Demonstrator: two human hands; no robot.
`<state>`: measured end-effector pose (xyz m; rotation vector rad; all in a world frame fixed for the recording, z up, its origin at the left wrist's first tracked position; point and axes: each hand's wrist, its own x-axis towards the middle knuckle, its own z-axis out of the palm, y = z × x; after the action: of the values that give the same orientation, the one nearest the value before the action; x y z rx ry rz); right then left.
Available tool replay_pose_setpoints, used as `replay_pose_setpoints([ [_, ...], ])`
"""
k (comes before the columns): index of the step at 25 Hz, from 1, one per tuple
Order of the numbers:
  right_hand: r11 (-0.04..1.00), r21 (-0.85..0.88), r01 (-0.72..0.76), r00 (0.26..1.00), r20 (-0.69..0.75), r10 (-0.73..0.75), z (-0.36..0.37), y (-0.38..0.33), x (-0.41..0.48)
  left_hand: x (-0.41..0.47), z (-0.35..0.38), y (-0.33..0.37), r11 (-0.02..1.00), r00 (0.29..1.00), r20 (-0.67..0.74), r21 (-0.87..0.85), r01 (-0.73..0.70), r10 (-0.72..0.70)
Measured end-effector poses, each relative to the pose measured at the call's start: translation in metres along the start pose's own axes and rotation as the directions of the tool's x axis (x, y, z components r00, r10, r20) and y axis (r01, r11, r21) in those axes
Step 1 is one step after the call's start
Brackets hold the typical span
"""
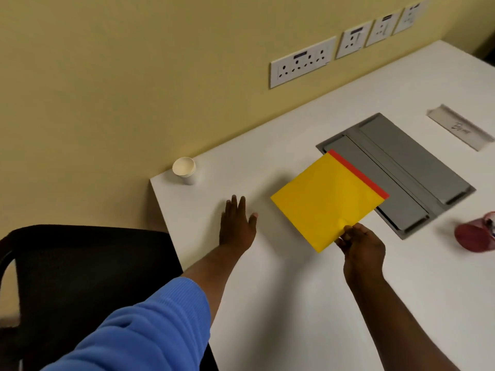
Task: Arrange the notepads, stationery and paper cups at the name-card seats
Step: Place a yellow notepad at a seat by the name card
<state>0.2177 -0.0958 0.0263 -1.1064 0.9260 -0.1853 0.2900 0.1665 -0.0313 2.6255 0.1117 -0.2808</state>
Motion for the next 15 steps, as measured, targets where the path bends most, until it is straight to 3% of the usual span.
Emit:
replay_pose_setpoints([
  [4,0.999,0.035,0.015,0.999,0.041,-0.017,0.071,0.006,0.032,0.040,0.031,-0.013,0.949,0.988,0.059,0.274,-0.155,0.145],
  [10,0.999,0.038,-0.005,0.992,0.129,0.000,0.159,0.030,0.075,0.093,0.049,-0.034,0.936,0.984,-0.035,0.317,-0.155,0.175],
  [15,0.998,0.044,-0.039,0.993,0.114,0.034,0.219,0.049,0.096,0.096,0.057,-0.037,0.943,0.972,-0.118,0.293,-0.160,0.202],
])
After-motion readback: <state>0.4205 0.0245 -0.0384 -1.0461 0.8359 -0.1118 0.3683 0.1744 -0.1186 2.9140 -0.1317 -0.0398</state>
